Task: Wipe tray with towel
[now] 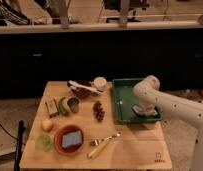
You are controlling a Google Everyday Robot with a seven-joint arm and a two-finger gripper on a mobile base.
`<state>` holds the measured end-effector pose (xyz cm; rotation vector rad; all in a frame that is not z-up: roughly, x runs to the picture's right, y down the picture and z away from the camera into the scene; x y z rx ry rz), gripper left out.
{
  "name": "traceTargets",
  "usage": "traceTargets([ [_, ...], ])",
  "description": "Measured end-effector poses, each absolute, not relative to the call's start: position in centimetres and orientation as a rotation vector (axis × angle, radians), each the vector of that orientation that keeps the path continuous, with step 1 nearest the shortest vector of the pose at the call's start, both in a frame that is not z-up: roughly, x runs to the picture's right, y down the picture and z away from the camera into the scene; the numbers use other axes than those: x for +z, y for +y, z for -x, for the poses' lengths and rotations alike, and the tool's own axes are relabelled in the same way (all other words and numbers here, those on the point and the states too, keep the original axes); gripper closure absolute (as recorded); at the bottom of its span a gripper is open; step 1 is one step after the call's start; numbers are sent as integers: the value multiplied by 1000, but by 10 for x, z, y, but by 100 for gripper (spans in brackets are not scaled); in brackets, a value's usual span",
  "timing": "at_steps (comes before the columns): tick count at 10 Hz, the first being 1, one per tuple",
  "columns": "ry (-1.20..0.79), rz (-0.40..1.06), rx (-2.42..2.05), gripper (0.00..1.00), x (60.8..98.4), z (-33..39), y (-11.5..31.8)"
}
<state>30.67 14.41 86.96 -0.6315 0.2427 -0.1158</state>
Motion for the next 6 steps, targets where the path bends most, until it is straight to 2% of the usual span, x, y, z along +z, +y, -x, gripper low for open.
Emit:
traceTargets([
  [3,267,616,-96,100,891,-312,117],
  [6,245,623,-126,100,910,-291,109],
])
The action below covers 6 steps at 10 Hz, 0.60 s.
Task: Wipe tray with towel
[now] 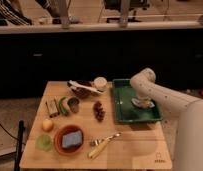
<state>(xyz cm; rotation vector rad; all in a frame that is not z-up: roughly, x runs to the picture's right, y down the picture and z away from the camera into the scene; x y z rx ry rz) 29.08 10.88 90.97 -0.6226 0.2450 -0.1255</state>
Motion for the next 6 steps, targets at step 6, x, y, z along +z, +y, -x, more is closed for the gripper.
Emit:
traceTargets([
  [6,97,637,-258,100,898,-235,132],
])
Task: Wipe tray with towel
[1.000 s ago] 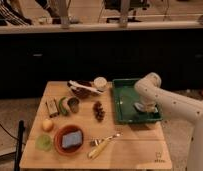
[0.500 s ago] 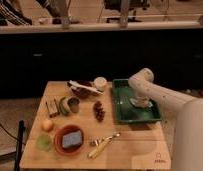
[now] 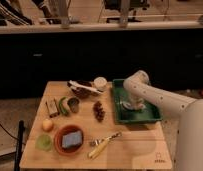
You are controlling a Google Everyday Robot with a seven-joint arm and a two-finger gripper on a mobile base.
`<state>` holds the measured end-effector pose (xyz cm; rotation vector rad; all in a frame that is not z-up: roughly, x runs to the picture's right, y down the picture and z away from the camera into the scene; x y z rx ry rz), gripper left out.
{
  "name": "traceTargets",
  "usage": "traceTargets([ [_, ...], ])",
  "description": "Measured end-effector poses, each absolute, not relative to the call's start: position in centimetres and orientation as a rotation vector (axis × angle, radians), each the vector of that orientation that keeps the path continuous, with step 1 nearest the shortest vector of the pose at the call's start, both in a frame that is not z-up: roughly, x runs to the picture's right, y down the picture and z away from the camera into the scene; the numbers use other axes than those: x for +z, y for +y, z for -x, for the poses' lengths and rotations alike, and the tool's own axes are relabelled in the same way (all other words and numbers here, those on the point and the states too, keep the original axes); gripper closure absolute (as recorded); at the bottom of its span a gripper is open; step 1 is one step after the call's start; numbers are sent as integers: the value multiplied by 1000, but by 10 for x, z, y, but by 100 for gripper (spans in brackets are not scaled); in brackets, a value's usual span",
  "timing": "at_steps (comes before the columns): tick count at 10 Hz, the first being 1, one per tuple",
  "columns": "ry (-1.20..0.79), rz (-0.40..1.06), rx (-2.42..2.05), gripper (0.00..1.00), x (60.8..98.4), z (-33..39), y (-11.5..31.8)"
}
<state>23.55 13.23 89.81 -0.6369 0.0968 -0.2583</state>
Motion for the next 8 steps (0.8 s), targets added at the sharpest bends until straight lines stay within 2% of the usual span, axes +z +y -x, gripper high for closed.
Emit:
traceTargets([
  [4,43,641,-298,100,872,-233,160],
  [8,89,620,-233,100,863,-273,158],
])
